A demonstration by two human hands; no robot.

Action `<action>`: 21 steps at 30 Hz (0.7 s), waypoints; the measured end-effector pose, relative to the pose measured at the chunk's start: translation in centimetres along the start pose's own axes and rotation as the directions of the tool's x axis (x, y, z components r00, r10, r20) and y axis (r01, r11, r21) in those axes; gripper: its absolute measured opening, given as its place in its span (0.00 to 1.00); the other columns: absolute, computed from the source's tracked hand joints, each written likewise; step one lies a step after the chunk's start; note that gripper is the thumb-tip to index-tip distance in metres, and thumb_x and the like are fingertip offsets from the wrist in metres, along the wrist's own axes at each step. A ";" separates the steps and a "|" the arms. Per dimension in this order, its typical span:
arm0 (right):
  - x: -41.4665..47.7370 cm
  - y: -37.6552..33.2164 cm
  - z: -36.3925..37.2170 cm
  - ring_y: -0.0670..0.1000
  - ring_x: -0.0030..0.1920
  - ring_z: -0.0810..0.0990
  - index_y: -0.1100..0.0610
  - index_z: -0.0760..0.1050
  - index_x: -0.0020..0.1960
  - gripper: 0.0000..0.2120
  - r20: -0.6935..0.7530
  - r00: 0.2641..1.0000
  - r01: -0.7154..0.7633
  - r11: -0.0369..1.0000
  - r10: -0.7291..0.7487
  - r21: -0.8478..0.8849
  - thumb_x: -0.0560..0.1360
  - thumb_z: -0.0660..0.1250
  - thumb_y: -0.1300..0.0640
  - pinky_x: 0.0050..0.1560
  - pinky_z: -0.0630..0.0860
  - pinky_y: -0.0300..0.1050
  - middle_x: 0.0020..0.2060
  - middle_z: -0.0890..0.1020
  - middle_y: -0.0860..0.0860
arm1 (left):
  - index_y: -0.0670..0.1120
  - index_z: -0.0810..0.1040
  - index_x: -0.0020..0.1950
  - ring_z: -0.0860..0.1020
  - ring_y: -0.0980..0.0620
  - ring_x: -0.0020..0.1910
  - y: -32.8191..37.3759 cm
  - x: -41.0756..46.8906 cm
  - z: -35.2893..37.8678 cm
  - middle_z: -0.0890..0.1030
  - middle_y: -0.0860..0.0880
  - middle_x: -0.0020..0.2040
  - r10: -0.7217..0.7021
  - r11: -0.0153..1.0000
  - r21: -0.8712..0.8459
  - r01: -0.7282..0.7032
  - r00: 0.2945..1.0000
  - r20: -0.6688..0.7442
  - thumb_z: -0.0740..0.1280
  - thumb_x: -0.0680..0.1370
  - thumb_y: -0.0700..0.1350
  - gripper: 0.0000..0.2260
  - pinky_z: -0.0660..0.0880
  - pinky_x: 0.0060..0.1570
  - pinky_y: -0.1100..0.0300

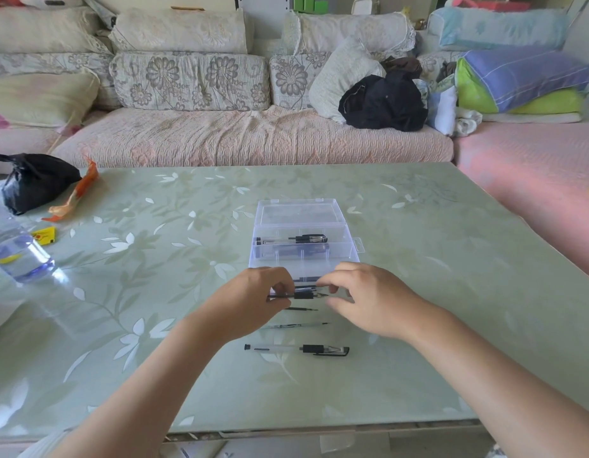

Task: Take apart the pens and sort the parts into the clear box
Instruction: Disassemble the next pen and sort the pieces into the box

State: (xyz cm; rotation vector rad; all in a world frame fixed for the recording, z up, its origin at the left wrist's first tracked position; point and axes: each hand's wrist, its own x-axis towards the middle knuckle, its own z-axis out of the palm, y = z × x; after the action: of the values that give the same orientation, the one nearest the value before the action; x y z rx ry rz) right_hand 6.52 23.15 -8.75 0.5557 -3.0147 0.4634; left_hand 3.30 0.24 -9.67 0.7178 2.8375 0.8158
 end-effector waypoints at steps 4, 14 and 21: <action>0.6 -0.9 0.2 0.47 0.53 0.74 0.44 0.78 0.60 0.12 0.018 0.999 0.038 0.998 -0.037 -0.057 0.80 0.60 0.49 0.47 0.70 0.44 0.50 0.76 0.43 | 0.62 0.74 0.49 0.76 0.59 0.39 -0.1 0.0 -0.4 0.79 0.60 0.44 0.008 0.998 -0.068 -0.007 1.000 0.019 0.72 0.73 0.45 0.13 0.74 0.42 0.65; 1.9 -2.3 0.4 0.50 0.50 0.77 0.47 0.81 0.53 0.10 -0.091 0.996 -0.009 0.995 0.000 -0.096 0.80 0.61 0.48 0.47 0.75 0.47 0.47 0.80 0.45 | 0.57 0.80 0.44 0.75 0.62 0.32 -0.1 -0.1 -1.3 0.79 0.65 0.37 -0.054 0.995 -0.081 0.051 0.998 -0.032 0.69 0.76 0.49 0.03 0.66 0.29 0.71; 1.5 -2.9 0.8 0.47 0.48 0.77 0.47 0.79 0.48 0.05 -0.068 0.997 -0.054 0.995 0.048 -0.088 0.76 0.67 0.47 0.43 0.70 0.43 0.48 0.80 0.43 | 0.56 0.80 0.43 0.74 0.56 0.30 0.0 -0.3 -1.5 0.83 0.59 0.41 -0.084 0.992 -0.073 0.100 0.977 0.196 0.61 0.80 0.50 0.10 0.75 0.36 0.58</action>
State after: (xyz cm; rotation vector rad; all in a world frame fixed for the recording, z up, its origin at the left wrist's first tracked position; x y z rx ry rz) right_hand 6.15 19.85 -8.54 0.4491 -2.9754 0.3395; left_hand 3.19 -0.65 -8.41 0.6135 2.6267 0.7977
